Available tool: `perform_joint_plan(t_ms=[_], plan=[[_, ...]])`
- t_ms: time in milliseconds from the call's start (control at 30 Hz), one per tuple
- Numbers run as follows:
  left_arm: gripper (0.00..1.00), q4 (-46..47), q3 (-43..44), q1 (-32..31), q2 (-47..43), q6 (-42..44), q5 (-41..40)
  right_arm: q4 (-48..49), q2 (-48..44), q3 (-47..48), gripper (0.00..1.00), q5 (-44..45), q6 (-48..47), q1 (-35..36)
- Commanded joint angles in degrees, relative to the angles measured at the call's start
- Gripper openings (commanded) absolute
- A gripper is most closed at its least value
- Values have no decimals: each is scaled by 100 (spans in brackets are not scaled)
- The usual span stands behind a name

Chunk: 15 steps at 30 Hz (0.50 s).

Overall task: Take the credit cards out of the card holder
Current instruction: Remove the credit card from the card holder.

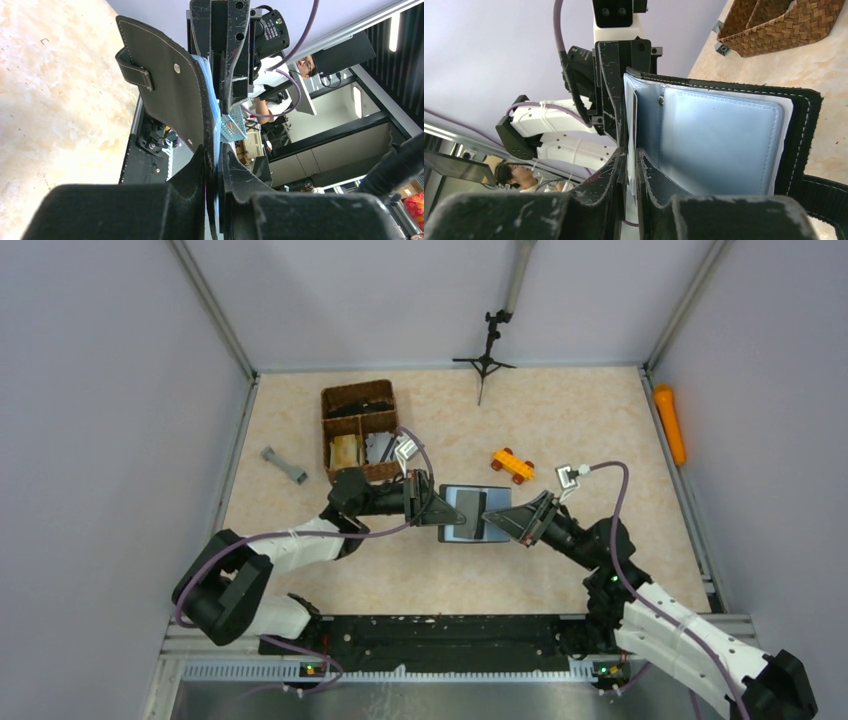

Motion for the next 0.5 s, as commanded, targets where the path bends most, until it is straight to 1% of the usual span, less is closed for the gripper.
perform_joint_plan(t_ms=[0, 67, 100, 167, 233, 267, 367, 433, 467], plan=[[5, 129, 28, -19, -163, 128, 96, 503, 144, 100, 14, -181, 76, -62], [5, 129, 34, -35, -154, 126, 110, 582, 251, 125, 16, -259, 76, -62], [5, 129, 41, -40, -149, 120, 119, 628, 289, 122, 15, -283, 90, -62], [6, 129, 37, -44, -155, 120, 128, 652, 338, 135, 12, -304, 104, -62], [7, 121, 37, -41, -182, 134, 118, 599, 311, 135, 2, -265, 102, -62], [9, 97, 24, -44, -198, 148, 109, 532, 275, 120, 0, -223, 87, -62], [13, -170, 20, -22, -343, 322, 4, 201, 58, 88, 0, 6, 7, -71], [13, -454, 12, 5, -527, 486, -81, -83, -144, 67, 0, 170, -130, -79], [12, -560, 1, 42, -606, 549, -115, -240, -237, 65, 0, 243, -195, -84]])
